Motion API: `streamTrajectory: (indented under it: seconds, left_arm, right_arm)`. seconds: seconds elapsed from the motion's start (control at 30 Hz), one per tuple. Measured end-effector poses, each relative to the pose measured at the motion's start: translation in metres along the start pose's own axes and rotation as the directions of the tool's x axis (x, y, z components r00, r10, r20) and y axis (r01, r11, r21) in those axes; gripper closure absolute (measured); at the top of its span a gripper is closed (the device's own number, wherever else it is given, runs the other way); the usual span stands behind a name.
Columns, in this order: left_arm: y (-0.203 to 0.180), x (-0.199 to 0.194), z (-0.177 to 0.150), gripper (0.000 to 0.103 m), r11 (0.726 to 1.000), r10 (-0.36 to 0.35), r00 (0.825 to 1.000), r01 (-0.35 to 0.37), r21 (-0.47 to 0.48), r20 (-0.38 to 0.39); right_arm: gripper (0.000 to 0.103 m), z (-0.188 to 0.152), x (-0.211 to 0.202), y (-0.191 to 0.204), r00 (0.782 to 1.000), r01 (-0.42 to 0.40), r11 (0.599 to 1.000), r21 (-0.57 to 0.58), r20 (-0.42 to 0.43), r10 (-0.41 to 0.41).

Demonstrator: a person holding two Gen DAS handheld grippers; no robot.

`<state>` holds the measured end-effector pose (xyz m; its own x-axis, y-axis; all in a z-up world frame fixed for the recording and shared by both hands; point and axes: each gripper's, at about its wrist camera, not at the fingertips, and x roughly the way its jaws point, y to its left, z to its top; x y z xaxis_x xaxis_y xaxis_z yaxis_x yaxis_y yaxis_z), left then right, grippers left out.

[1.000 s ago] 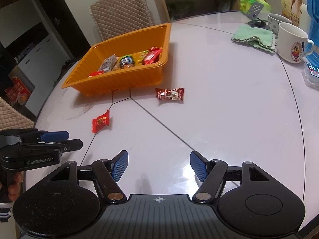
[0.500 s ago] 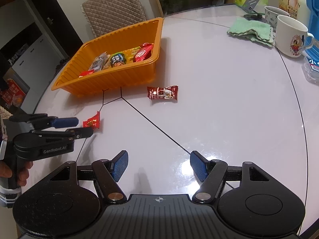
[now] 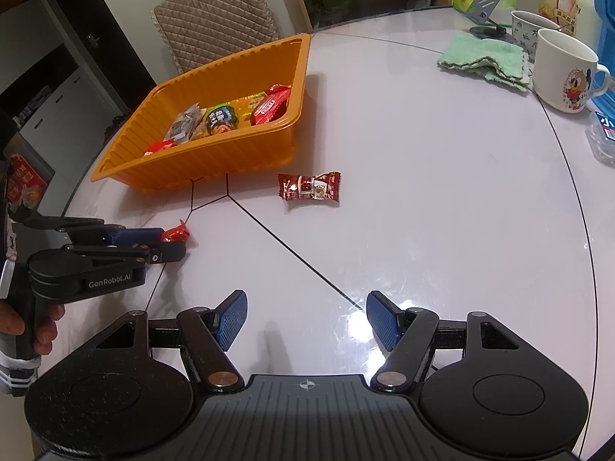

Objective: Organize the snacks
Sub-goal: 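Grasp the red-and-white wrapped candy with the right tool while the left holds its candy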

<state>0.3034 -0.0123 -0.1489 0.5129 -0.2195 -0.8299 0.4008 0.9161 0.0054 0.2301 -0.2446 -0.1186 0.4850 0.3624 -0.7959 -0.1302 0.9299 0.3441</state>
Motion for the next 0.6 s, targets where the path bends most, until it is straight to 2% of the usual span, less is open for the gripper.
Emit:
streamTrajectory:
  seconds: [0.27,0.43,0.6]
  left_arm:
    - [0.005,-0.003,0.0,0.081,0.999,0.005,1.0,-0.004,-0.036,0.012]
    - [0.014,-0.01,-0.001,0.081,0.995,0.028,0.999,-0.026,-0.092,0.022]
    - [0.025,-0.016,-0.004,0.081,0.99,0.053,0.998,-0.05,-0.136,0.022]
  right_arm:
    - [0.034,0.011,0.01,0.0,1.0,-0.006,0.999,-0.052,0.021,0.007]
    - [0.034,0.021,0.02,0.001,0.998,-0.004,0.986,-0.169,0.061,0.014]
    - [0.034,0.035,0.04,0.003,0.995,0.011,0.951,-0.309,0.094,0.019]
